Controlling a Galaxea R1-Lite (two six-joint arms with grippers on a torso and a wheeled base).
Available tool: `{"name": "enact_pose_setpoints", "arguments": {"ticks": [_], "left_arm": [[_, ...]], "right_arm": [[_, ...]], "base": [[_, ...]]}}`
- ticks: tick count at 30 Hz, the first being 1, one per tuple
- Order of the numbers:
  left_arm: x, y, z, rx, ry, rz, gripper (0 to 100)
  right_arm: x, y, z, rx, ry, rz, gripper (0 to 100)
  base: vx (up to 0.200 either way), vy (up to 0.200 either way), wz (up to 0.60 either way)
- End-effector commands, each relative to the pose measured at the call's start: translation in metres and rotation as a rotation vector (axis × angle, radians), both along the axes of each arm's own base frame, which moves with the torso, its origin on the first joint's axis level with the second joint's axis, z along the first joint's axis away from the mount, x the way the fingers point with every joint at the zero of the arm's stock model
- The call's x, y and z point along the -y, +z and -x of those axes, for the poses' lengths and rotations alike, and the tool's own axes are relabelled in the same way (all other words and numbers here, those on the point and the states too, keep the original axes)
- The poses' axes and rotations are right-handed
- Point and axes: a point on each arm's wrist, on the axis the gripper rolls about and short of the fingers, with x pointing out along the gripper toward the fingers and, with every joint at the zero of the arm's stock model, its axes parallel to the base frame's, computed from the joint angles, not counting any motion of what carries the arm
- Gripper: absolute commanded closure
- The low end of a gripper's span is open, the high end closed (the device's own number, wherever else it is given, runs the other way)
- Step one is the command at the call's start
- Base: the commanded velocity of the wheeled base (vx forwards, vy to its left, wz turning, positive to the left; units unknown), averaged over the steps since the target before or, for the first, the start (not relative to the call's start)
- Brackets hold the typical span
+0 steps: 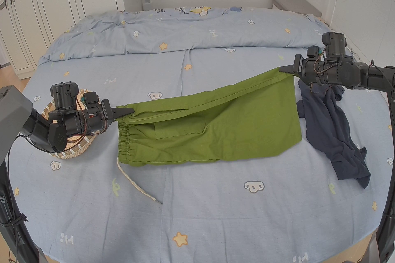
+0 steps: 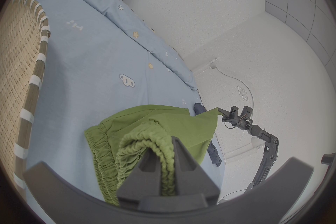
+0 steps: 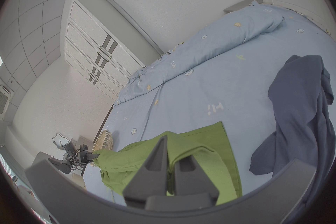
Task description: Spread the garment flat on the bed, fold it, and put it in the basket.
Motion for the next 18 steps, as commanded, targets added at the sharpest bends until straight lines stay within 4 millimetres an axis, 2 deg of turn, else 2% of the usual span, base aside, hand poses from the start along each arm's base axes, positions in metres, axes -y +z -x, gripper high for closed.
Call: {"name": "enact_pose_setpoints", "arguments": {"ticks": [1,7,9,12,13,15,16,18], "left_arm": [[-0.002,-0.008,-0.003,-0.016,0.010,-0.001,100],[-0.001,-0.011,-0.008,-0.017,0.020,-0.005,100],[0.000,-0.010,-0.010,-0.013,0.019,-0.005,100],[0.000,-0.015,-0.013,-0.022,0.022,-0.007,100],[0.001,-0.018,-0.016,-0.027,0.027,-0.009,0],[0.001,-0.023,-0.020,-0.033,0.039,-0.013,0],[0.001,-0.028,-0.024,-0.039,0.055,-0.018,0],[0.002,-0.030,-0.027,-0.039,0.073,-0.024,0]], "right_arm": [[-0.003,-0.009,-0.011,-0.011,0.001,0.002,100],[-0.006,-0.016,-0.021,-0.020,-0.021,0.015,100],[-0.009,-0.026,-0.024,-0.053,-0.016,0.019,100],[-0.011,-0.053,-0.029,-0.152,-0.019,0.032,100],[-0.011,-0.067,-0.031,-0.201,-0.023,0.039,0],[-0.011,-0.084,-0.033,-0.260,-0.029,0.049,0],[-0.011,-0.100,-0.034,-0.319,-0.039,0.062,0],[-0.010,-0.112,-0.034,-0.369,-0.046,0.073,0]], "base": [[0.000,0.000,0.00],[0.000,0.000,0.00],[0.000,0.000,0.00],[0.000,0.000,0.00],[0.000,0.000,0.00],[0.000,0.000,0.00],[0.000,0.000,0.00],[0.000,0.000,0.00]]}}
